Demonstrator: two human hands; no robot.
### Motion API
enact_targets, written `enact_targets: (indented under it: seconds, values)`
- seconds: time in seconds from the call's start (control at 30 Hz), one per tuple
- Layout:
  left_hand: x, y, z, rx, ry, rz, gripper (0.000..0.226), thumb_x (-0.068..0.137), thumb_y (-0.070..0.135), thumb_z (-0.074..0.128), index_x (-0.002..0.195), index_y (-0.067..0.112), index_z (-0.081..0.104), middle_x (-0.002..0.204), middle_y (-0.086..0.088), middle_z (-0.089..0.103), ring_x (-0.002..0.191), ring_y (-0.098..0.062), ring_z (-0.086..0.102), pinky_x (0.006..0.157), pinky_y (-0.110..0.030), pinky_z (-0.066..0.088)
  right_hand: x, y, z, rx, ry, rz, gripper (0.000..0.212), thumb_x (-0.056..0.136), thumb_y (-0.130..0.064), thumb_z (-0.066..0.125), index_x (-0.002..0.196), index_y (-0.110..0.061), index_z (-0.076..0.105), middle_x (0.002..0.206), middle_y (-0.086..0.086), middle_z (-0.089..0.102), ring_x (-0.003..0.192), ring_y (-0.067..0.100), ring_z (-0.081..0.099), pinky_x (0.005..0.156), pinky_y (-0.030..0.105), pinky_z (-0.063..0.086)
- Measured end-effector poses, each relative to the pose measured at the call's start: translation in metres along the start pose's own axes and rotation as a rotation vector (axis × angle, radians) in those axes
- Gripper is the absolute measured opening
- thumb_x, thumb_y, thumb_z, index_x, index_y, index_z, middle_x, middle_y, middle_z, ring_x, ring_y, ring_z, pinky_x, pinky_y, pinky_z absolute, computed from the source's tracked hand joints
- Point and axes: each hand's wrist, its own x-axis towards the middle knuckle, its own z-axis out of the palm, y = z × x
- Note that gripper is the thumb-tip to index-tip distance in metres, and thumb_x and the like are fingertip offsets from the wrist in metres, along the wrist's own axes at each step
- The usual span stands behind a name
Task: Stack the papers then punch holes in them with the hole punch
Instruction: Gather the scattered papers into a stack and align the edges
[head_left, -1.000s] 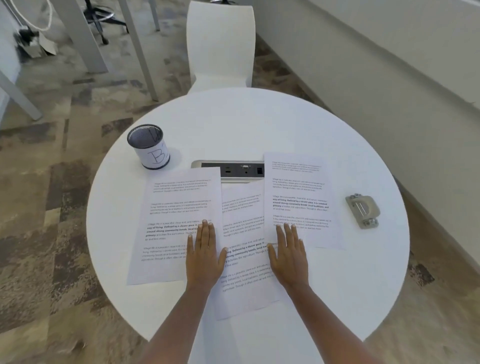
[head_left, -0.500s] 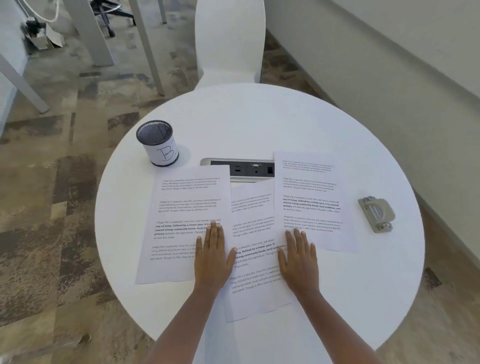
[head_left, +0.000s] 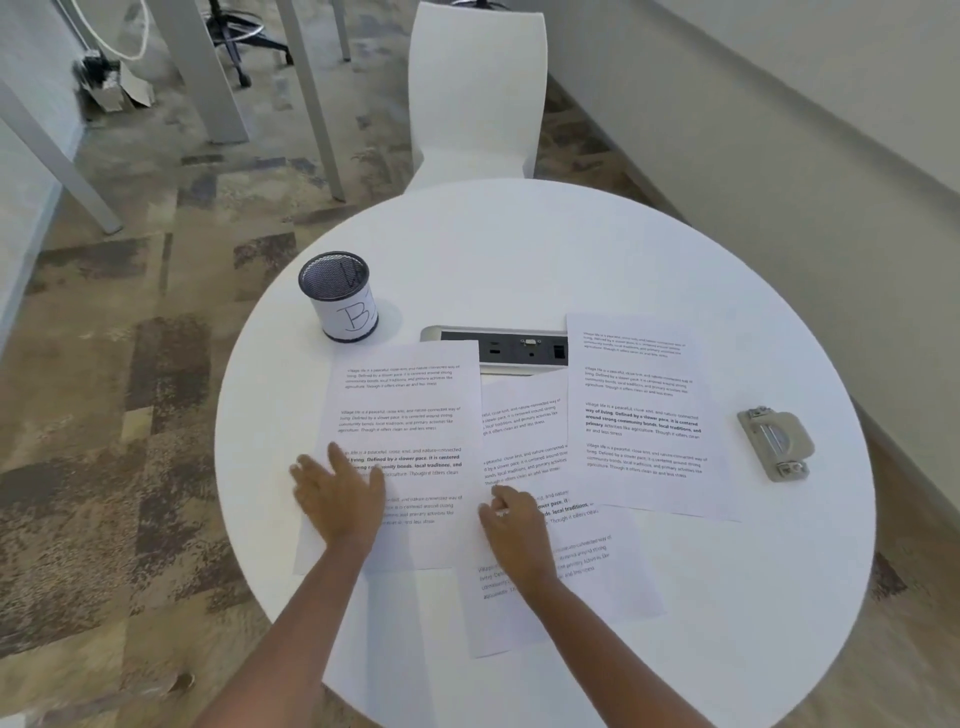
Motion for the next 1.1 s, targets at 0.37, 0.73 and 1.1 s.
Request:
enact_targets:
  seconds: [0.37,0.73,1.1]
  values:
    - [0.013,-0.001,-0.010,-0.096,0.030,-0.246,0.070,0.075,0.031,0.072,0.126,-0.002,0.038,0.130,-0.028,0.036,0.119,-0.040,0.037,0.094,-0.051,0.037,0.003,-0.002,0.011,0.156,-0.056,0.079,0.036,0.090,-0.013,0.051,0.126,-0.007,0.052,0.098,0.006,0.058,0.100,0.020,0.053,0.084,0.021,0.037]
    - [0.026,0.002,-0.015,-0.285,-0.135,-0.359,0.055,0.073,0.024,0.074,0.117,-0.002,0.054,0.123,-0.024,0.054,0.115,-0.041,0.050,0.101,-0.045,0.041,0.011,0.003,0.005,0.408,-0.119,0.197,0.033,0.086,-0.006,0.052,0.119,-0.005,0.056,0.073,-0.008,0.051,0.081,0.018,0.050,0.078,0.030,0.042]
    - [0.006,-0.001,-0.025,-1.177,-0.461,-0.163,0.040,0.082,-0.007,0.058,0.121,0.000,0.052,0.118,-0.016,0.062,0.085,-0.022,0.064,0.071,-0.033,0.056,0.009,0.007,-0.002,0.419,-0.096,0.190,0.032,0.090,-0.013,0.050,0.121,-0.009,0.056,0.085,-0.004,0.059,0.077,0.013,0.053,0.078,0.029,0.047]
